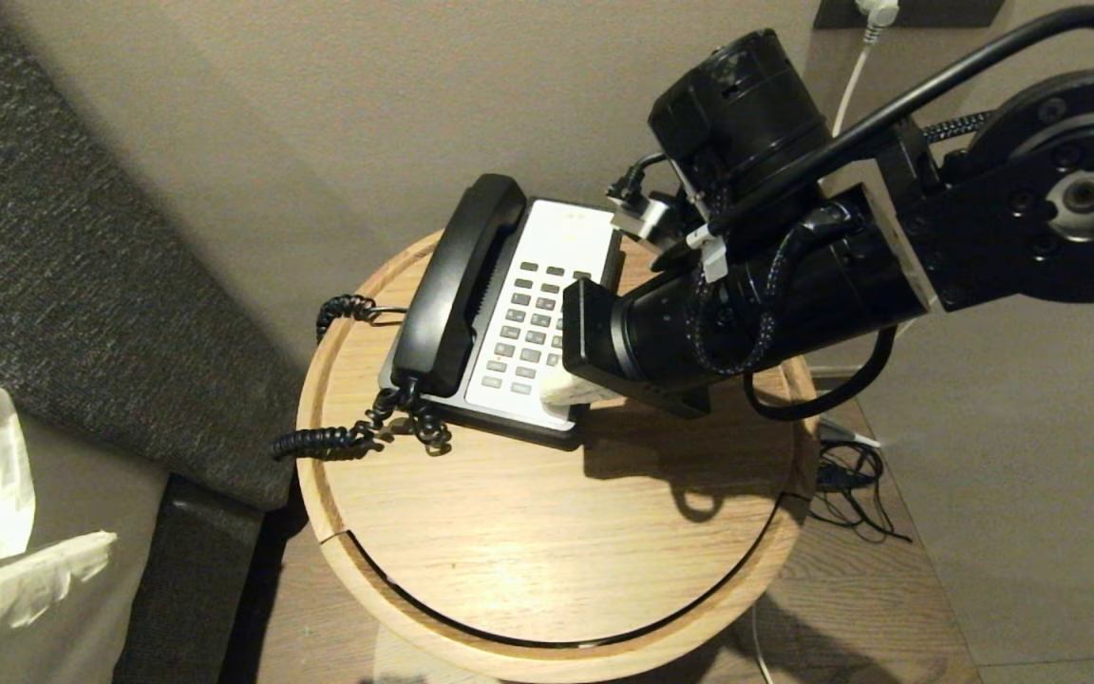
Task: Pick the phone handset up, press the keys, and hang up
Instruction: End the call using the dial pad
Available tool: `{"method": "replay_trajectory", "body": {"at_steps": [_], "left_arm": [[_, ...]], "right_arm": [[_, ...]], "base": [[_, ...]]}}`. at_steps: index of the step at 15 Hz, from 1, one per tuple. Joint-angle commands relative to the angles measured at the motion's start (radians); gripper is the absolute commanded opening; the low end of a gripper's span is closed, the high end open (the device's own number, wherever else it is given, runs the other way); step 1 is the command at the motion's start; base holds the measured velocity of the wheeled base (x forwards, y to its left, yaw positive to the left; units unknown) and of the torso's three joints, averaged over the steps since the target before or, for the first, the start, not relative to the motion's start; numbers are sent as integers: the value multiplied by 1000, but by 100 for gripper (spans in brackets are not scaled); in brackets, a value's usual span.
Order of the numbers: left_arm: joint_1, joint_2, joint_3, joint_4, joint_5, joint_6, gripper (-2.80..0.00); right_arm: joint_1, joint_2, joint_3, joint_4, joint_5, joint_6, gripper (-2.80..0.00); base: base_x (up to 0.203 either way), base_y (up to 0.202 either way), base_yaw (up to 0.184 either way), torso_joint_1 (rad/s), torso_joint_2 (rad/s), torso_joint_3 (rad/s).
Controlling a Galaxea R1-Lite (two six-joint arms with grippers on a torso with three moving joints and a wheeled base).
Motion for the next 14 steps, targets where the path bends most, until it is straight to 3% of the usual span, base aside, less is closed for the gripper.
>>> {"method": "replay_trajectory", "body": {"at_steps": [1,14], "left_arm": [[0,2,6,2,1,-2,-280],[0,1,14,2,-5,-2,-280]], "right_arm": [[-8,-1,1,-25,-7,-3,-280],[-21,-10,1,-30,-6,-3,-280]], "base": [[0,0,0,0,0,0],[0,0,0,0,0,0]]}}
